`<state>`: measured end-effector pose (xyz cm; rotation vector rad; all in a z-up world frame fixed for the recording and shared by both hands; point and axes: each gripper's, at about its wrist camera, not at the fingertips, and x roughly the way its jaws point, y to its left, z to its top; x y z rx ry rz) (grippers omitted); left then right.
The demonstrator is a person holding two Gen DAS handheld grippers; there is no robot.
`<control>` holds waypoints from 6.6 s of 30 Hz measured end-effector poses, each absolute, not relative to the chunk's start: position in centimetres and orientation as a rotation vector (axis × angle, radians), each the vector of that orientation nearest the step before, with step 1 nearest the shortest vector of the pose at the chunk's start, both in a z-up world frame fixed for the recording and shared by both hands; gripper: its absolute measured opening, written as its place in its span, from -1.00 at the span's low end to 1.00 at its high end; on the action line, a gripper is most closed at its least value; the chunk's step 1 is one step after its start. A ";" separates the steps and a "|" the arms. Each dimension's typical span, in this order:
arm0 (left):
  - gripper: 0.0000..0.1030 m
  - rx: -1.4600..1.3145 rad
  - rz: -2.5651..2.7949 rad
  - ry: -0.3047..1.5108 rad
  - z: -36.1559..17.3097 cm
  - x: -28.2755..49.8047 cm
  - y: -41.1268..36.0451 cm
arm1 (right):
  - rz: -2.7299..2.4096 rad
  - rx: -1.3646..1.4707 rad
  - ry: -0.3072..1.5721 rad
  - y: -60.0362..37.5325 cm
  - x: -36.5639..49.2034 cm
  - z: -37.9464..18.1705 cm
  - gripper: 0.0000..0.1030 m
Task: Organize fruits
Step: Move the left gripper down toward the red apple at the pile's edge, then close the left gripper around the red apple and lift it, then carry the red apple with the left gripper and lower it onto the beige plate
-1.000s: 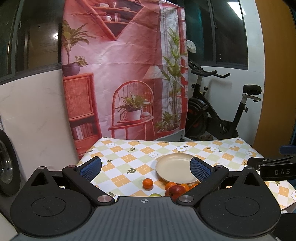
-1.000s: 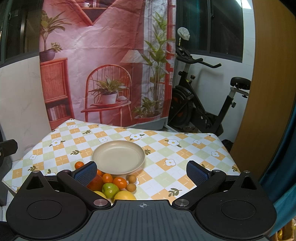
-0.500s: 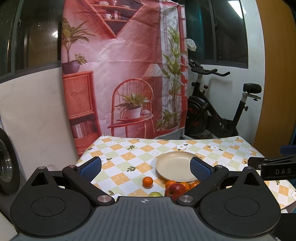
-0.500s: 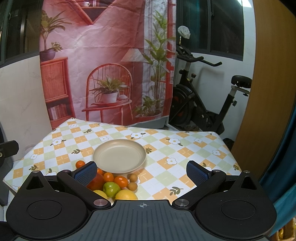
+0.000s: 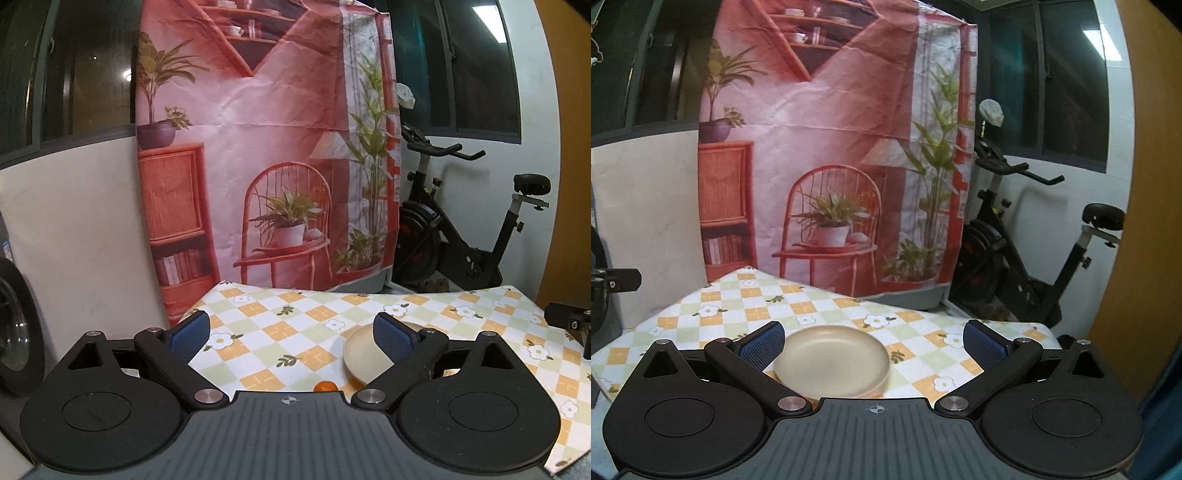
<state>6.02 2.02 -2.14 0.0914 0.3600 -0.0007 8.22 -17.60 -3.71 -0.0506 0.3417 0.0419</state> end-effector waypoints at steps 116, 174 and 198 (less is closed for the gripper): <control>-0.30 -0.159 -0.469 0.948 -17.0 15.3 5.7 | 0.754 -0.364 0.844 -3.5 17.5 -16.5 0.16; -0.25 -0.117 -0.525 0.778 -8.6 21.1 1.2 | 0.677 -0.063 0.627 -11.3 22.7 -9.9 0.03; -0.25 -0.066 -0.578 0.877 -13.5 35.4 -6.5 | 0.531 0.036 0.680 -19.4 35.6 -15.1 0.04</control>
